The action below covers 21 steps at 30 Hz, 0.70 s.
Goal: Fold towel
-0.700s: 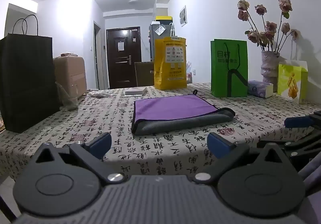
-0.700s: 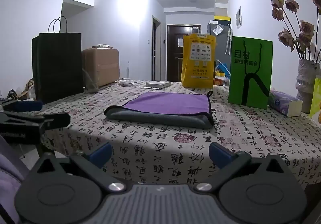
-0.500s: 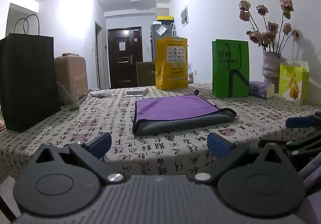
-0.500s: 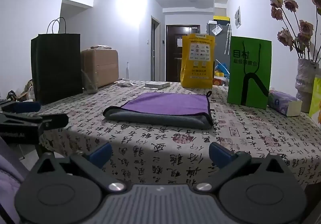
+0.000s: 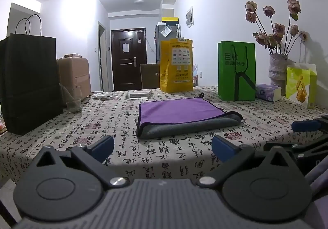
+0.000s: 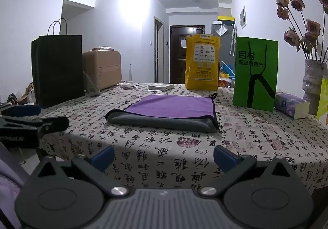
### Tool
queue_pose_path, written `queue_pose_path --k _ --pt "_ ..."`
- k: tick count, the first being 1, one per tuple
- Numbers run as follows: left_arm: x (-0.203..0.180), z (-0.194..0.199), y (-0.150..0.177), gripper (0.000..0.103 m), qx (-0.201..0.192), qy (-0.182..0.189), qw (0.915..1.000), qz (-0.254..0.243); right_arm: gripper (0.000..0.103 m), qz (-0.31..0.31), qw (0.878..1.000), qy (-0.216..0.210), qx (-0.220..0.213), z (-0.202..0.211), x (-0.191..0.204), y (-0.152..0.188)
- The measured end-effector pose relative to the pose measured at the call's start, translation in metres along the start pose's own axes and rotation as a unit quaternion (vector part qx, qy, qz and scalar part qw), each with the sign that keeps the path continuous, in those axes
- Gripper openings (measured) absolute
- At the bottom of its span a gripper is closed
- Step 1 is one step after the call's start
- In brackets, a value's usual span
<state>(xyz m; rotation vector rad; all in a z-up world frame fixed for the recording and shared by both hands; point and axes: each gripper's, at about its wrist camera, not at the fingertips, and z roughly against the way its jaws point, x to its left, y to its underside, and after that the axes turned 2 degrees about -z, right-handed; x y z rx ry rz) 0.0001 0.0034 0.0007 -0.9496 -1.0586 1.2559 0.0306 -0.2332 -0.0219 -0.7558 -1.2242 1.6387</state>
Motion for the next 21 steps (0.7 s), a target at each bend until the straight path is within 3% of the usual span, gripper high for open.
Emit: queue_pose_path --k 21 --pt "-0.0046 -0.0011 0.0007 0.103 0.005 0.005 1.0000 -0.002 0.103 -0.003 1.000 -0.002 0.003 -0.0014 0.0013 0.0011"
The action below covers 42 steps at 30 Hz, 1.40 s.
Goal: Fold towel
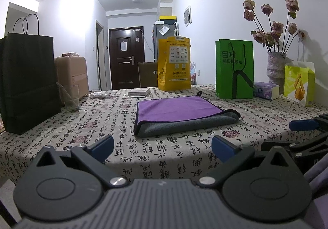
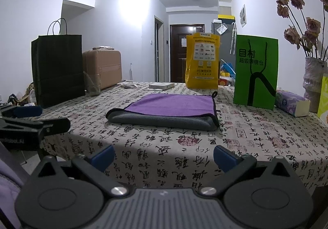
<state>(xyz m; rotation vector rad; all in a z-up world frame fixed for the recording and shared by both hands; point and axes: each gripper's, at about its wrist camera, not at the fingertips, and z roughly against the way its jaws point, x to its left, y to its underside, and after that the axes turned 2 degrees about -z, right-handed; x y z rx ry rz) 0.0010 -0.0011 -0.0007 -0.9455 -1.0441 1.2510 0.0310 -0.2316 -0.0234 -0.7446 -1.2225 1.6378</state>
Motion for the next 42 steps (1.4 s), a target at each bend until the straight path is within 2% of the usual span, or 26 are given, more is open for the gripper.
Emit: queue_pose_path --k 42 --pt "-0.0012 -0.0007 0.0009 0.103 0.003 0.004 1.0000 0.000 0.103 -0.003 1.000 -0.004 0.007 -0.0037 0.0003 0.0020"
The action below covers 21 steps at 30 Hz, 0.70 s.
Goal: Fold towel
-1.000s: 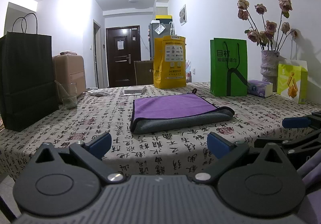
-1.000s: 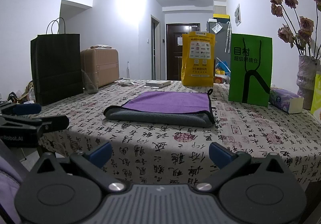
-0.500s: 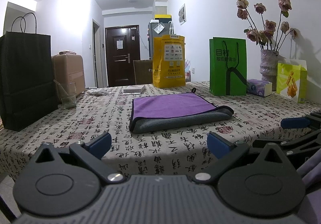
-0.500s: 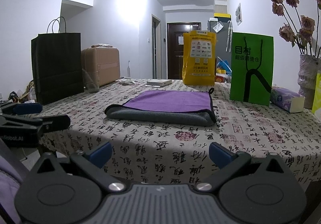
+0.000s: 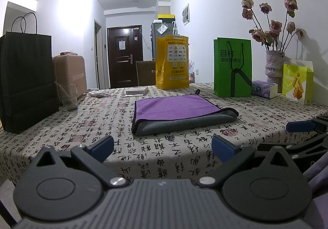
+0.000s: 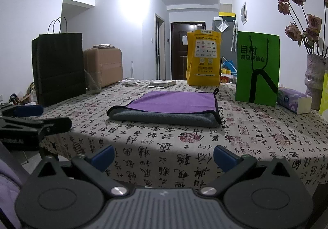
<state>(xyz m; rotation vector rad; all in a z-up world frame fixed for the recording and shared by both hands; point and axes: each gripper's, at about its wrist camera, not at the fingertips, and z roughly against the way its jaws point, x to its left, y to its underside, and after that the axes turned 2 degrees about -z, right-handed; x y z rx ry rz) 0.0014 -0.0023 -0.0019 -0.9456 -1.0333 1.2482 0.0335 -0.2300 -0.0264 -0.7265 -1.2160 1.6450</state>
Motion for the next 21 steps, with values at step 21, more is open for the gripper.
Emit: queue_pose_path --k 21 --pt "-0.0004 -0.0001 0.0005 0.103 0.001 0.000 1.0000 0.000 0.103 -0.004 1.000 0.001 0.005 -0.0025 -0.0016 0.0011"
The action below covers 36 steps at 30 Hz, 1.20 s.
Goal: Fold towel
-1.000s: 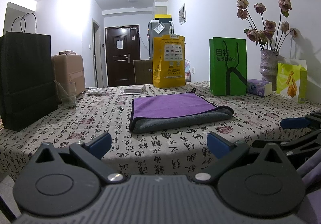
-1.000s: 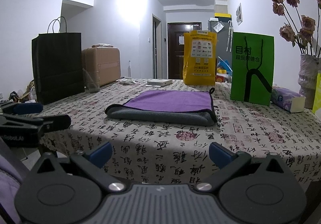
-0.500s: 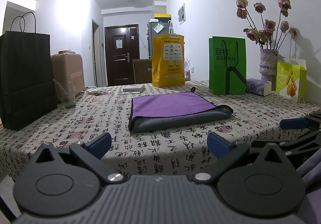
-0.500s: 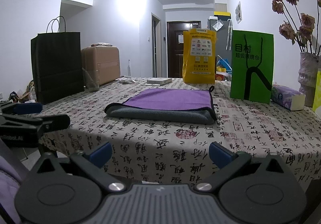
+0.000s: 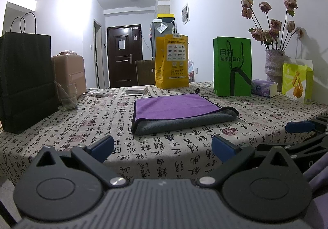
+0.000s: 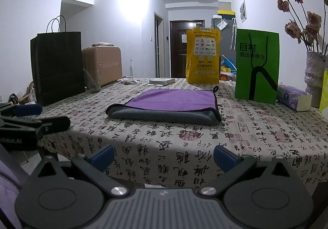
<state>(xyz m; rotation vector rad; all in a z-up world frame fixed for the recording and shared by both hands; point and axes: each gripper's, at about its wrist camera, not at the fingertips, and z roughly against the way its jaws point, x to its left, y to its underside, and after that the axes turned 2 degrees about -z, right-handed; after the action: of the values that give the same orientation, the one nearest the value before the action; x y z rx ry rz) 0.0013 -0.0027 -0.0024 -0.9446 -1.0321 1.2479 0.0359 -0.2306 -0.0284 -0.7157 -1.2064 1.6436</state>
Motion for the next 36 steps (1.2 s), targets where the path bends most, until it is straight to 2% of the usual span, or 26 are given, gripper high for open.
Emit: queue_pose_path --k 21,27,36 --pt "-0.001 -0.002 0.001 0.103 -0.001 -0.001 1.0000 -0.002 0.103 -0.007 1.000 0.008 0.003 -0.007 -0.006 -0.002" --pt "0.008 -0.019 -0.006 0.103 -0.008 -0.009 0.9999 -0.002 0.103 -0.014 1.000 0.021 -0.009 -0.015 -0.012 -0.003" --pt "0.021 -0.059 -0.021 0.103 -0.022 -0.020 0.9995 -0.012 0.103 -0.018 0.999 0.039 -0.027 -0.048 -0.032 -0.011"
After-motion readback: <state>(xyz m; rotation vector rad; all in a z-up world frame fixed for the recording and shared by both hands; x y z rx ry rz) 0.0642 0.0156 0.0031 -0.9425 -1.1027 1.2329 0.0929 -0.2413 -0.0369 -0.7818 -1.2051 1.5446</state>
